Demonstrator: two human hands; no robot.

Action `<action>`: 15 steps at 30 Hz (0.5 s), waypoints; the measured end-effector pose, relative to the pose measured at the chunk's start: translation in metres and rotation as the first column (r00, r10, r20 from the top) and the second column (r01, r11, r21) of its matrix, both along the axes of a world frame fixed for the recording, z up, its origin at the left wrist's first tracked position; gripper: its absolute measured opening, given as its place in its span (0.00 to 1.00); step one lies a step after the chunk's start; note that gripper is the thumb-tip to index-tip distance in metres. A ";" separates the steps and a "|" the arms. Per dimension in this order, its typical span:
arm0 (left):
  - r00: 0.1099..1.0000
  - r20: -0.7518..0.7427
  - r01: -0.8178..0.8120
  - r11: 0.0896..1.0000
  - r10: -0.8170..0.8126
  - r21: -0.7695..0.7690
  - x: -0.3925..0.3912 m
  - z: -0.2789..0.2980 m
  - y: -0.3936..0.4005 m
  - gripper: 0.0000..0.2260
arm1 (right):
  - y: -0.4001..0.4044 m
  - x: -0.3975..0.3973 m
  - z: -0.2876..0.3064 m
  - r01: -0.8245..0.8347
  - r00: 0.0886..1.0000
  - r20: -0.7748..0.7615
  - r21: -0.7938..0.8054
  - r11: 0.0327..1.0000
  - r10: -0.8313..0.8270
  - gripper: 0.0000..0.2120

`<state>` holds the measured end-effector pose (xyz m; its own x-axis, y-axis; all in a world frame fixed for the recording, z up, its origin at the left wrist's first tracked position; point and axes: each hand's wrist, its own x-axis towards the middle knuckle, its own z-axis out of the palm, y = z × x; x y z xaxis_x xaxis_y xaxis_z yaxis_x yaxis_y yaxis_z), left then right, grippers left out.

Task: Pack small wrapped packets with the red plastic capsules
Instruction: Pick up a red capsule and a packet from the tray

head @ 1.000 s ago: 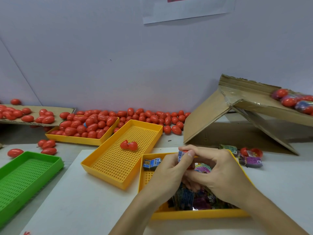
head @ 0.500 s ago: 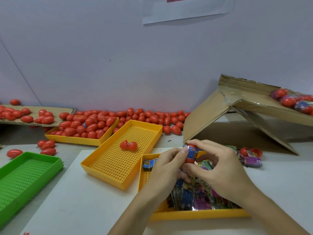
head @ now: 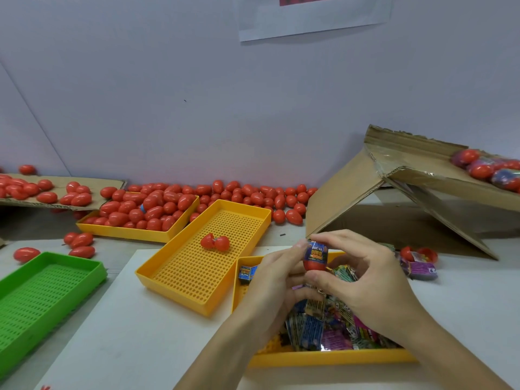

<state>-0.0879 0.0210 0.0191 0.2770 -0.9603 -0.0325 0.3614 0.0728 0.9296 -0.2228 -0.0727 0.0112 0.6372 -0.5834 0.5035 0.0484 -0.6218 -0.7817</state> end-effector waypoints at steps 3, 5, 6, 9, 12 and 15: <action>0.996 0.069 0.052 0.999 -0.052 -0.001 -0.002 0.003 0.002 0.15 | 0.000 -0.001 0.000 0.011 1.000 -0.028 -0.058 0.998 -0.013 0.23; 0.991 0.112 0.076 0.997 -0.076 0.010 -0.001 0.003 0.003 0.16 | 0.000 -0.001 0.001 0.009 1.000 -0.015 -0.050 0.999 -0.010 0.23; 0.988 0.131 0.086 0.996 -0.087 0.013 -0.001 0.003 0.004 0.16 | 0.000 -0.001 0.001 0.006 1.000 -0.014 -0.044 0.999 -0.006 0.22; 0.973 0.193 0.119 0.992 -0.123 0.034 -0.001 0.004 0.004 0.18 | -0.005 -0.002 -0.002 -0.012 0.999 -0.036 -0.014 1.000 0.011 0.22; 0.964 0.219 0.141 0.989 -0.149 0.049 -0.001 0.003 0.004 0.19 | -0.006 -0.003 -0.003 -0.028 0.999 -0.047 -0.002 1.000 0.028 0.23; 0.973 0.190 0.129 0.991 -0.135 0.045 -0.003 0.003 0.004 0.17 | -0.005 -0.002 -0.004 -0.046 0.998 -0.048 0.014 0.999 0.046 0.22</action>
